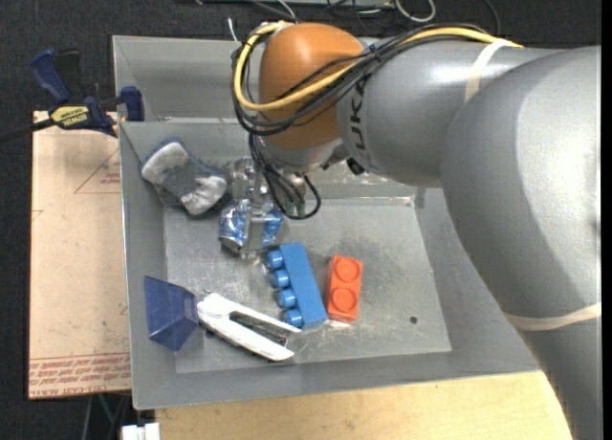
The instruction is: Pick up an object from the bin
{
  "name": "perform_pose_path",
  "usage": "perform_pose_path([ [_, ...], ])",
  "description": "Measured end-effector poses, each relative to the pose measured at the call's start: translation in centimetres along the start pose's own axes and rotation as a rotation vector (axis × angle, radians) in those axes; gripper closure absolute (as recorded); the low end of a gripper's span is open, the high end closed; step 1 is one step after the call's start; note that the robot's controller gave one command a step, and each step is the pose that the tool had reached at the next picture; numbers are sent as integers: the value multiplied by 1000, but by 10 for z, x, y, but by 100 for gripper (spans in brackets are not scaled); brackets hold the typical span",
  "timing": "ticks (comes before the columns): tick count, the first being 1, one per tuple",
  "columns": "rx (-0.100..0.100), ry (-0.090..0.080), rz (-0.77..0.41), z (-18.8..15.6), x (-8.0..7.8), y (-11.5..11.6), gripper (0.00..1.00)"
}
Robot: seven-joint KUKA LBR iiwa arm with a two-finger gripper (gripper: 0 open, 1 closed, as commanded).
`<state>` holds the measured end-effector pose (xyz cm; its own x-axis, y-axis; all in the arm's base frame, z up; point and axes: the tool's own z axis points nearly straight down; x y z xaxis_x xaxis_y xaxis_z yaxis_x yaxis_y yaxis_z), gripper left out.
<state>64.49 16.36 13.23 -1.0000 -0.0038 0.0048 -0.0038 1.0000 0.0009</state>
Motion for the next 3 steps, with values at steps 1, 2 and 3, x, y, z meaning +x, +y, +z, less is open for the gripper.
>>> perform_pose_path([
  [1, -1, -7, 4, -5, -2, -1, 0],
  [2, -2, -5, -117, 62, -12, -2, 0],
  [3, -2, -15, -202, 62, -10, 1, 0],
])
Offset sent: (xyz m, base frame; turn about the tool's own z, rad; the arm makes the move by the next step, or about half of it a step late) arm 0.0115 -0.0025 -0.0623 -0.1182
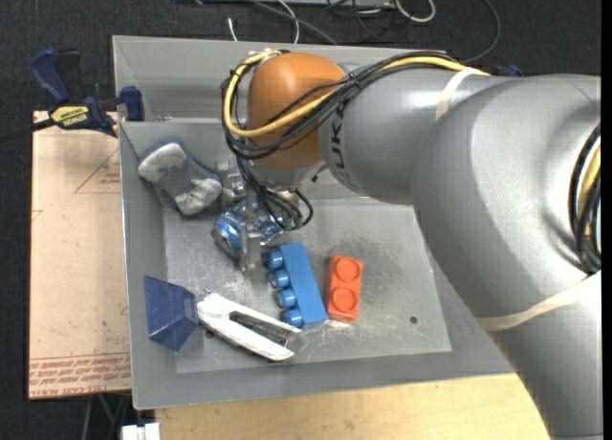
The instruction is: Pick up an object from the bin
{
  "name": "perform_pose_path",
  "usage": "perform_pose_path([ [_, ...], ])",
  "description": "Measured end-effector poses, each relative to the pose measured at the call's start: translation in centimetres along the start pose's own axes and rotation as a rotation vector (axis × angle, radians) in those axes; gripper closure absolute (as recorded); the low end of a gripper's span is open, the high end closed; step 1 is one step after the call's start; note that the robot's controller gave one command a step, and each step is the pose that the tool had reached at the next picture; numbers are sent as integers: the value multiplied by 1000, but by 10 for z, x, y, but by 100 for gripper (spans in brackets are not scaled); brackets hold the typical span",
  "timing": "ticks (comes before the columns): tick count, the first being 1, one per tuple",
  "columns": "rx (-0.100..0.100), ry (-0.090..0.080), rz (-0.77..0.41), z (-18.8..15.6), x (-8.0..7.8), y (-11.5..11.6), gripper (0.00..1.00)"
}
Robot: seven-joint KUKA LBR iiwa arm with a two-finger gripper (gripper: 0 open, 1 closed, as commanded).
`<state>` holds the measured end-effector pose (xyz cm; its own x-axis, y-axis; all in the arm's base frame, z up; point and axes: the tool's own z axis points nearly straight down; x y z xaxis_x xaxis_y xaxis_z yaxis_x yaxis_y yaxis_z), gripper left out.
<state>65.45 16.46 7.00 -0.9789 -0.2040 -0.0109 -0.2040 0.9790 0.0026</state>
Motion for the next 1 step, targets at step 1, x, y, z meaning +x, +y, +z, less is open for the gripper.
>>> perform_pose_path([
  [1, -2, 4, 54, 0, -2, -2, 0],
])
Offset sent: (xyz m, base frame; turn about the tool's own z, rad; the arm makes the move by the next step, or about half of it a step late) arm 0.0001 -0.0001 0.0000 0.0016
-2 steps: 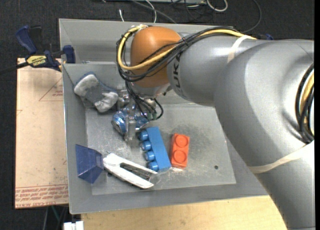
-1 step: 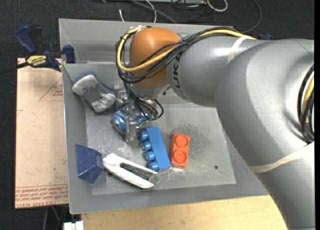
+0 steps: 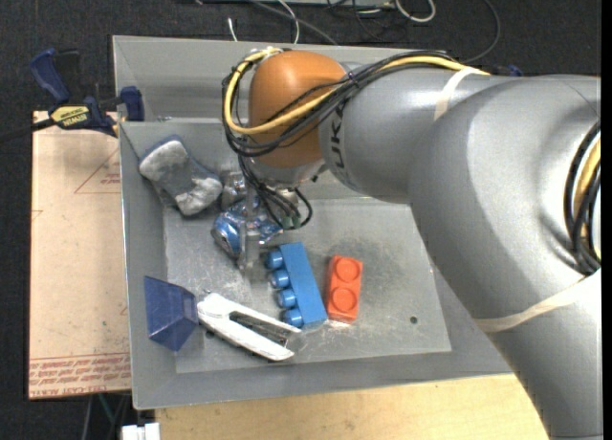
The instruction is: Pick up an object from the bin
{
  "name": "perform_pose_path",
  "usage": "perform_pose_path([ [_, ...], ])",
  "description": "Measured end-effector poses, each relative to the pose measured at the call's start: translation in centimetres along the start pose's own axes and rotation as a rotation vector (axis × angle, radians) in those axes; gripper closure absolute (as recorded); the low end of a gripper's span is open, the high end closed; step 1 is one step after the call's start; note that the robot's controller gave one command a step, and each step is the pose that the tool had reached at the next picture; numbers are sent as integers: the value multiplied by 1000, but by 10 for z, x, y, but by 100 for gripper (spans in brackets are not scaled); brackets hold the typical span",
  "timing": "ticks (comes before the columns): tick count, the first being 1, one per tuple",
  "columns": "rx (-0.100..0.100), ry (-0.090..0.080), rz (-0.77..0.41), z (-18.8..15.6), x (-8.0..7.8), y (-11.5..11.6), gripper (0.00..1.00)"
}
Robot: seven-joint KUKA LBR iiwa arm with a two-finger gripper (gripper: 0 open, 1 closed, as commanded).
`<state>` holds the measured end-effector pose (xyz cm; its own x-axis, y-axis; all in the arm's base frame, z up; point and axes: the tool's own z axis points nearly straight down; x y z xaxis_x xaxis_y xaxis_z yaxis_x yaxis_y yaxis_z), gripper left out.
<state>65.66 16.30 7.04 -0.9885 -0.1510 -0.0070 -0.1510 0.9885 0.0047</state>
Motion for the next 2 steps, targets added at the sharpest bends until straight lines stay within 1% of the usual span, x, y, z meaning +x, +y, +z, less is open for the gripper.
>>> perform_pose_path([
  [1, 0, -7, -50, 0, 1, 2, 0],
  [2, -2, -7, -11, -1, -1, 1, 100],
])
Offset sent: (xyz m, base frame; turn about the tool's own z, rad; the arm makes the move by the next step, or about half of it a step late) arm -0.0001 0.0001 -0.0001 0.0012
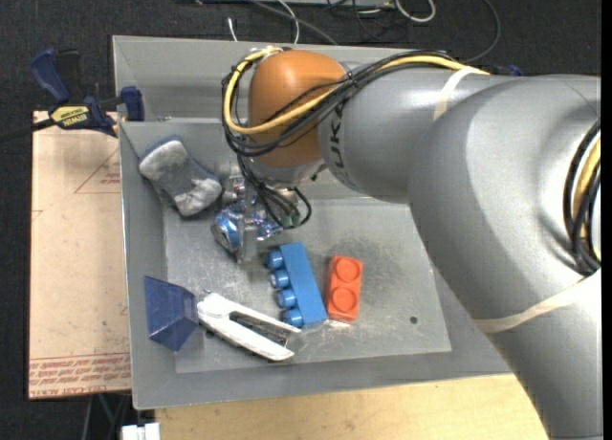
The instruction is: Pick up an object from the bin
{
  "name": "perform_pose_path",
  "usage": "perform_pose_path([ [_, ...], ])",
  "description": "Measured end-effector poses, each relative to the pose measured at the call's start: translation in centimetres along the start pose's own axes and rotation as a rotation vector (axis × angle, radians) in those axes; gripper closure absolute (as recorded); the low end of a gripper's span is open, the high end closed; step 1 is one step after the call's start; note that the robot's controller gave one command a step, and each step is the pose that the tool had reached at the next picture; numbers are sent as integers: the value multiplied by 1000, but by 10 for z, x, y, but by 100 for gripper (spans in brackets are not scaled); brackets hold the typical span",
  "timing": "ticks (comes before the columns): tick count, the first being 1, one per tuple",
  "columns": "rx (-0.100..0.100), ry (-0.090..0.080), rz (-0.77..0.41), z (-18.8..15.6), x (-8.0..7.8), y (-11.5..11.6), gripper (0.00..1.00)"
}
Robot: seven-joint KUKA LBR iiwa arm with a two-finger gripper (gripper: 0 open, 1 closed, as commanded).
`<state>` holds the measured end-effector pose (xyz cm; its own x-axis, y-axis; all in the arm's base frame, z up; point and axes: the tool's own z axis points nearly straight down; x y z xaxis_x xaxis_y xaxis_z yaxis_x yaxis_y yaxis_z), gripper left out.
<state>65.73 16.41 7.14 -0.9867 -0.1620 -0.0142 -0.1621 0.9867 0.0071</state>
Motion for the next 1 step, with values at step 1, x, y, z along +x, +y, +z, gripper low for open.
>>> perform_pose_path([
  [1, 0, 1, 11, 0, 0, 0, 100],
])
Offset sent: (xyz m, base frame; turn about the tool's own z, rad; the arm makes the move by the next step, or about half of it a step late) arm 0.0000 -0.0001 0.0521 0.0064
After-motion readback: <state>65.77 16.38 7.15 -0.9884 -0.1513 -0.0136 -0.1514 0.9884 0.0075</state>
